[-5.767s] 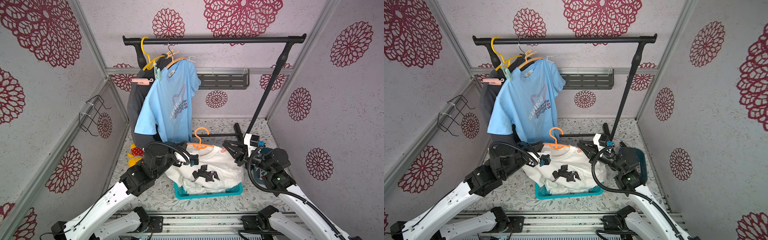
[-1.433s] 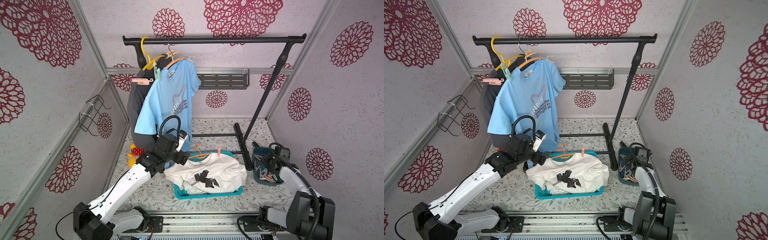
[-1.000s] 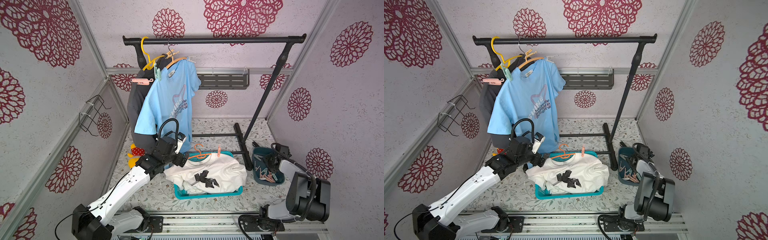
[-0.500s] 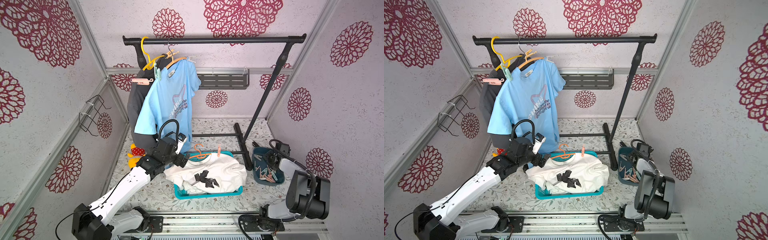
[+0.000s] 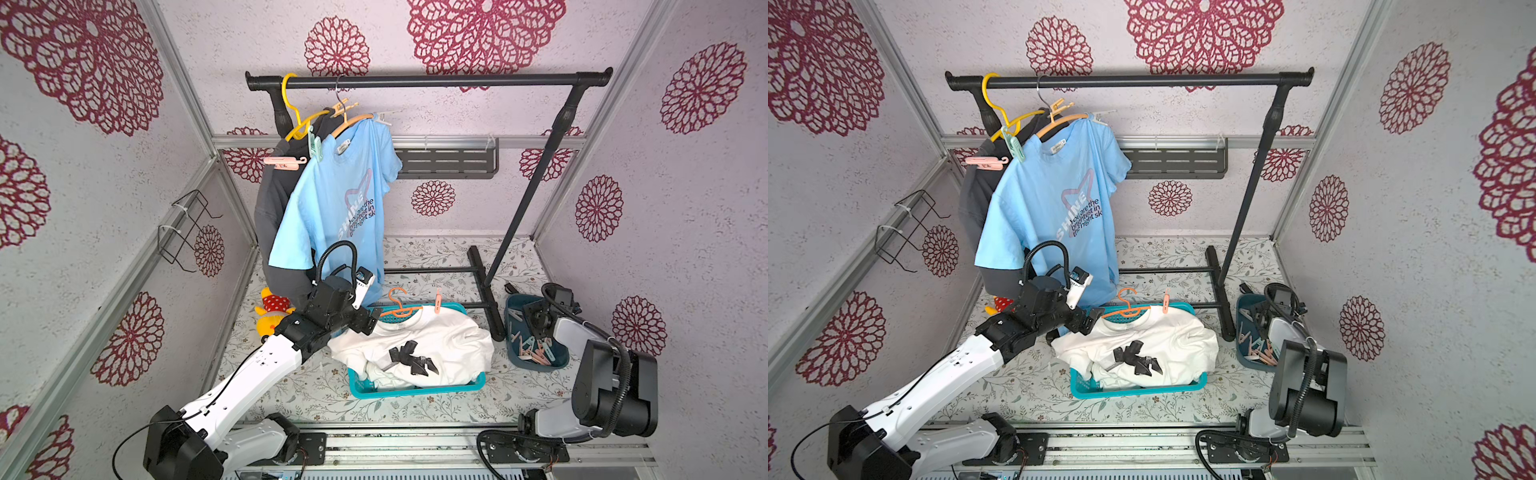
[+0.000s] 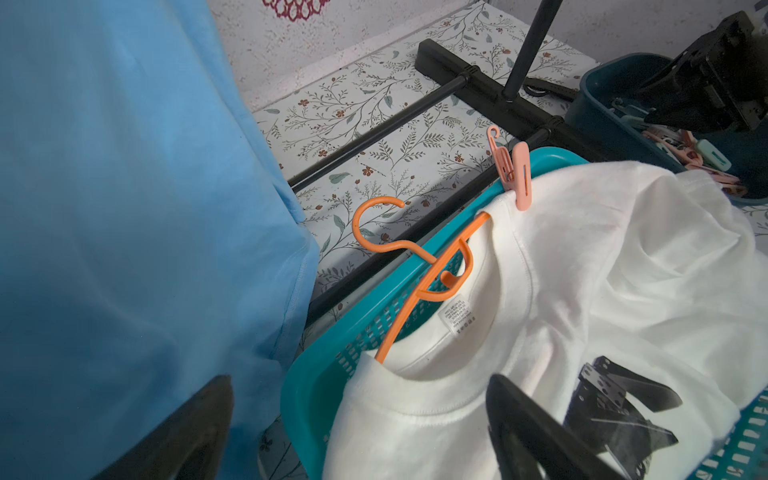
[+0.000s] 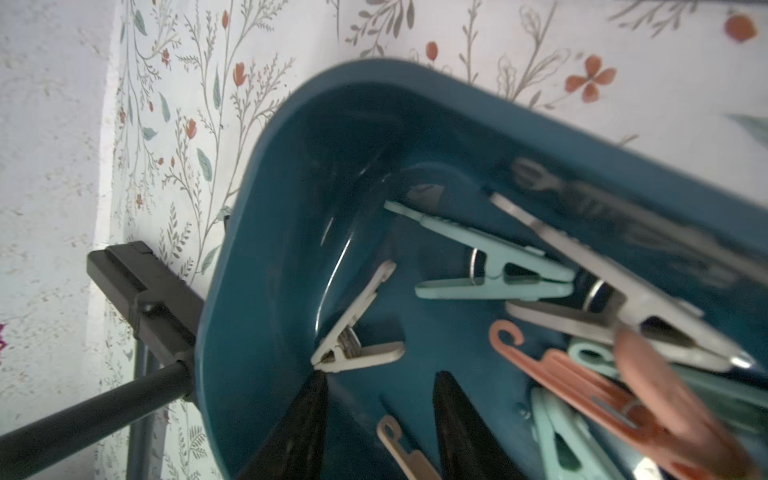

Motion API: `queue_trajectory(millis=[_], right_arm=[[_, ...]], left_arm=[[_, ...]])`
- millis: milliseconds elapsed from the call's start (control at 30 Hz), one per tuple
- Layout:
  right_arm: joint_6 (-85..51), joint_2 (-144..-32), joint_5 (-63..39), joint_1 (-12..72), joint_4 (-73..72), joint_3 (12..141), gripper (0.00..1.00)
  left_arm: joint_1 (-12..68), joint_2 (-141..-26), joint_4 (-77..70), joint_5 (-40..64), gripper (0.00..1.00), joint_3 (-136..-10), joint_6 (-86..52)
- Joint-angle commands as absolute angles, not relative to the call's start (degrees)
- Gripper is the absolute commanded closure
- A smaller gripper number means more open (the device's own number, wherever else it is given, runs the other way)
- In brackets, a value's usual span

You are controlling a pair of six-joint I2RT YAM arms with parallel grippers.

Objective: Use clothespins to secure the t-shirt on both sides of the hanger
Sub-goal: Pick up the clothespin from the storage box.

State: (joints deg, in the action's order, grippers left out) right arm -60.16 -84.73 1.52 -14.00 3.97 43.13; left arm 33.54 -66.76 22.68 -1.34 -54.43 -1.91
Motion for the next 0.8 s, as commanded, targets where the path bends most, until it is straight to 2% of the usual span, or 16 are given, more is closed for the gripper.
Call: queue_trajectory(millis=[0,167,767], right_arm=[[-67.09,-86.44,3.08,-13.78,4.6,45.1,0.58],[-71.43,-88.18,4.42,-13.16,7.91,47.05,0.7],[-79.2,-93.93,5.0,-10.59,8.69,50.1,0.7]], left_arm=[[32.87,-65.58,19.79,-2.26,0.03,-54.05,-3.43],[32.88,-66.02,21.21,-3.85,0.05,-54.85,-2.95],[32.85,-66.75,20.67,-6.0,0.05,-54.23,-1.93]])
